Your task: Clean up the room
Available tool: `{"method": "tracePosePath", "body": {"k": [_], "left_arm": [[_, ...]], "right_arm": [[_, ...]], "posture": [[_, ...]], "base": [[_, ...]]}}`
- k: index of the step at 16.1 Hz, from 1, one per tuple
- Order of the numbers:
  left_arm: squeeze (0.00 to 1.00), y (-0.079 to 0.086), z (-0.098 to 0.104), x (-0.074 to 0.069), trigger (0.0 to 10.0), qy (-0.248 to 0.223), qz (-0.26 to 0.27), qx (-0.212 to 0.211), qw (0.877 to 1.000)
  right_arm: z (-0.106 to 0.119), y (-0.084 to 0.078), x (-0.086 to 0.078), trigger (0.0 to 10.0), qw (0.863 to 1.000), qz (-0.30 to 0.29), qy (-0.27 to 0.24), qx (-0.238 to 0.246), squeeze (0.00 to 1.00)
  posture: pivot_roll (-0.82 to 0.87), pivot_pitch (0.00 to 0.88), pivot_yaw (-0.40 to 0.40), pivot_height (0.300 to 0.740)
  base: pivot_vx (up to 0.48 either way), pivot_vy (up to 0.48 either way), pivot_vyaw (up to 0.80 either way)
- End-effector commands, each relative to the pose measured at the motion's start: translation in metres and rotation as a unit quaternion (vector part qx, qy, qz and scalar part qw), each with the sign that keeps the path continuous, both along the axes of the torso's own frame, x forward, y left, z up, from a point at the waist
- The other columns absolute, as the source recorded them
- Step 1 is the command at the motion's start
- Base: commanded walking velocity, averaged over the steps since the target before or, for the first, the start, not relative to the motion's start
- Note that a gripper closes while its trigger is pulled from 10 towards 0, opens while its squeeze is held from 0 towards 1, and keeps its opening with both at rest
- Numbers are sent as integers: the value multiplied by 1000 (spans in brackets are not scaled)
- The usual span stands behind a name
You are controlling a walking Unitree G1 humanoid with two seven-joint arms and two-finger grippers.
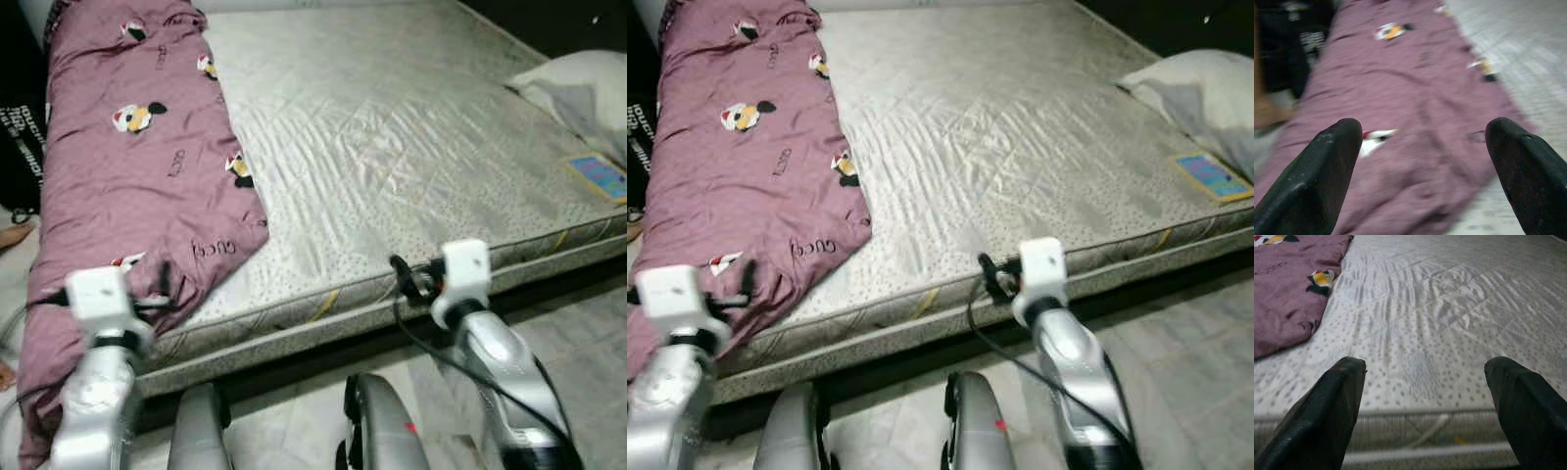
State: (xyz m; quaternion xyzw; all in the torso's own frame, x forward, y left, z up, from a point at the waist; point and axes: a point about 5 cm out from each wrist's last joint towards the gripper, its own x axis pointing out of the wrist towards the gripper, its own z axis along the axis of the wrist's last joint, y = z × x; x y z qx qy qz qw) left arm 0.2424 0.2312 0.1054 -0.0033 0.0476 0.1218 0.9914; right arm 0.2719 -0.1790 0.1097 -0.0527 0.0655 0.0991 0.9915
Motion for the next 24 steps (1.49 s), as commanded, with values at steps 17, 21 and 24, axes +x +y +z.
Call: {"method": "tracePosePath", "body": {"k": [17,21,24], "left_arm": [[0,-41,-84,57,10000,257,-180,103,944],[0,-78,-83,47,10000,226,-311,219,897],[0,-97,-81,29,10000,188,-411,317,834]], "right_arm": [[-5,-39,-32,10000,996,-49,47,-53,0],[-5,-38,-28,10000,997,-48,42,-53,0],[-5,-36,-25,10000,997,-47,39,-51,0]], "posture": [[-202,219,-46,556],[-191,200,-44,556],[-184,191,-40,556]], "base": [[0,0,0],[0,0,0],[0,0,0]]}}
